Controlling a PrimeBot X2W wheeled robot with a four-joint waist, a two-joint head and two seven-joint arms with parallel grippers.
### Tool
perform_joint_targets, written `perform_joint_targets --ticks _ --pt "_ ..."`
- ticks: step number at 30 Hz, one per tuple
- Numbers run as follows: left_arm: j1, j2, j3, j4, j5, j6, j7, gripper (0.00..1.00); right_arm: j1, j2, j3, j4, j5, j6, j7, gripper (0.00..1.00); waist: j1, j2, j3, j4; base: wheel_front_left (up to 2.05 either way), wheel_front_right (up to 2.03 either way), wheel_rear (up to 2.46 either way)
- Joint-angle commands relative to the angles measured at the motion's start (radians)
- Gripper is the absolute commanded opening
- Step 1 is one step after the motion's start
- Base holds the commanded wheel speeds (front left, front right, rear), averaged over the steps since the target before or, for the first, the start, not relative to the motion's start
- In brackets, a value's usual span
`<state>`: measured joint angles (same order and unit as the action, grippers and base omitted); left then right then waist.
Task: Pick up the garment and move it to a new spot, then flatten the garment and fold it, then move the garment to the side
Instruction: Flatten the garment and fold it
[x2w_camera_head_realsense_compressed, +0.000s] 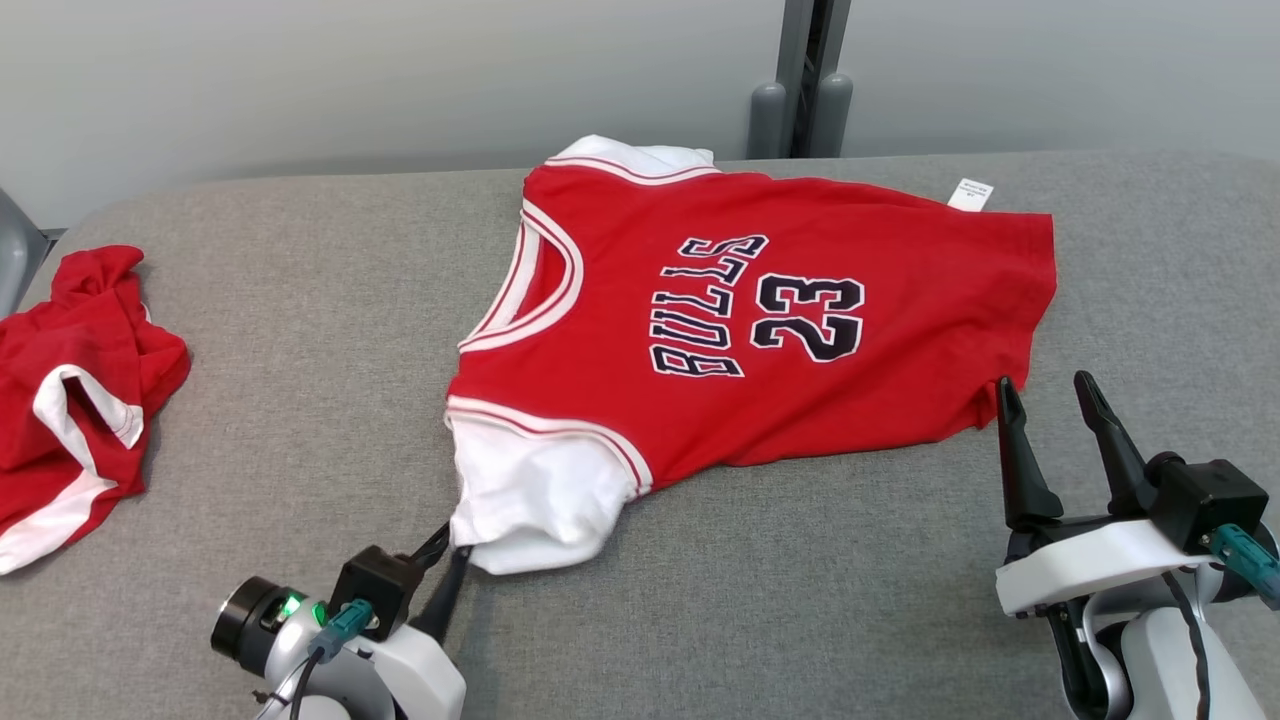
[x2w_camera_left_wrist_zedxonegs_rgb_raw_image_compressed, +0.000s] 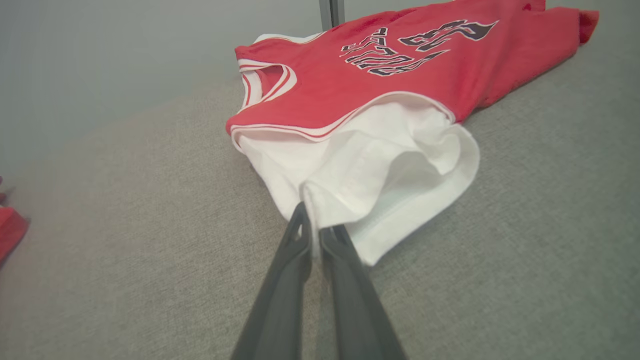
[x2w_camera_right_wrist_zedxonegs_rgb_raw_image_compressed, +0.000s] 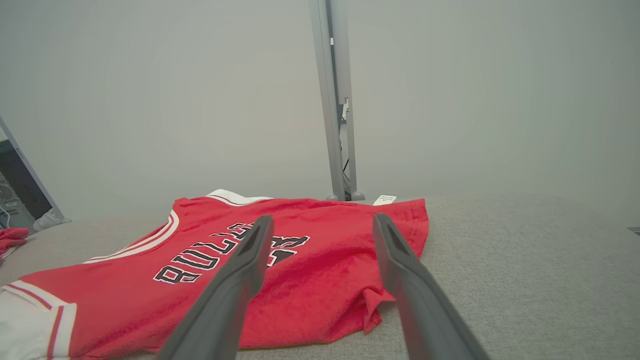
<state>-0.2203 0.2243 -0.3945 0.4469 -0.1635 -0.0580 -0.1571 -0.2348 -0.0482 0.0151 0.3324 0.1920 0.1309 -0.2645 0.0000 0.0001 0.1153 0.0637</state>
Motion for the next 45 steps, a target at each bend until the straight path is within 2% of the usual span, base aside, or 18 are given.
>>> perform_joint_targets --ticks 1,4,9,13,17,23,35,45 --pt "0.017 0.01 -0.003 0.003 -0.001 -0.005 0.014 1.0 0.01 -0.005 -0.004 0.004 -0.003 0.0 -0.002 1.0 0.0 -0.0001 -0.004 0.004 0.0 0.0 0.0" --pt "0.034 0.012 -0.008 0.0 -0.014 -0.008 0.04 1.0 0.012 -0.005 -0.007 0.014 -0.006 0.0 -0.002 1.0 0.0 -0.0001 -0.009 0.008 0.0 0.0 0.0" --pt "0.035 0.005 0.044 -0.053 -0.055 0.036 0.028 1.0 0.008 -0.005 -0.011 0.021 -0.012 0.0 -0.002 1.0 0.0 -0.0001 -0.017 0.009 0.0 0.0 0.0" --pt "0.012 -0.042 0.134 -0.118 -0.143 0.077 -0.05 1.0 0.003 -0.005 -0.022 0.016 -0.013 0.0 -0.001 1.0 0.0 -0.0001 -0.015 0.005 0.0 0.0 0.0" --pt "0.01 -0.089 0.176 -0.147 -0.186 0.094 -0.089 1.0 0.013 -0.005 -0.041 0.036 0.003 0.0 -0.002 1.0 0.0 -0.0001 -0.014 -0.002 0.0 0.0 0.0" --pt "0.031 -0.12 0.198 -0.159 -0.188 0.089 -0.106 1.0 -0.01 -0.015 -0.069 0.106 0.007 0.0 -0.001 1.0 0.0 -0.0001 0.013 0.0 0.0 0.0 0.0" --pt "-0.003 -0.144 0.213 -0.153 -0.14 0.05 -0.108 1.0 -0.134 -0.037 -0.116 0.316 0.004 0.0 -0.002 1.0 0.0 -0.0001 0.092 0.054 0.0 0.0 0.0" --pt "-0.019 -0.154 0.231 -0.148 -0.116 0.034 -0.108 1.0 -0.204 -0.038 -0.133 0.434 -0.023 0.0 -0.002 1.0 0.0 -0.0001 0.116 0.081 0.0 0.0 0.0"
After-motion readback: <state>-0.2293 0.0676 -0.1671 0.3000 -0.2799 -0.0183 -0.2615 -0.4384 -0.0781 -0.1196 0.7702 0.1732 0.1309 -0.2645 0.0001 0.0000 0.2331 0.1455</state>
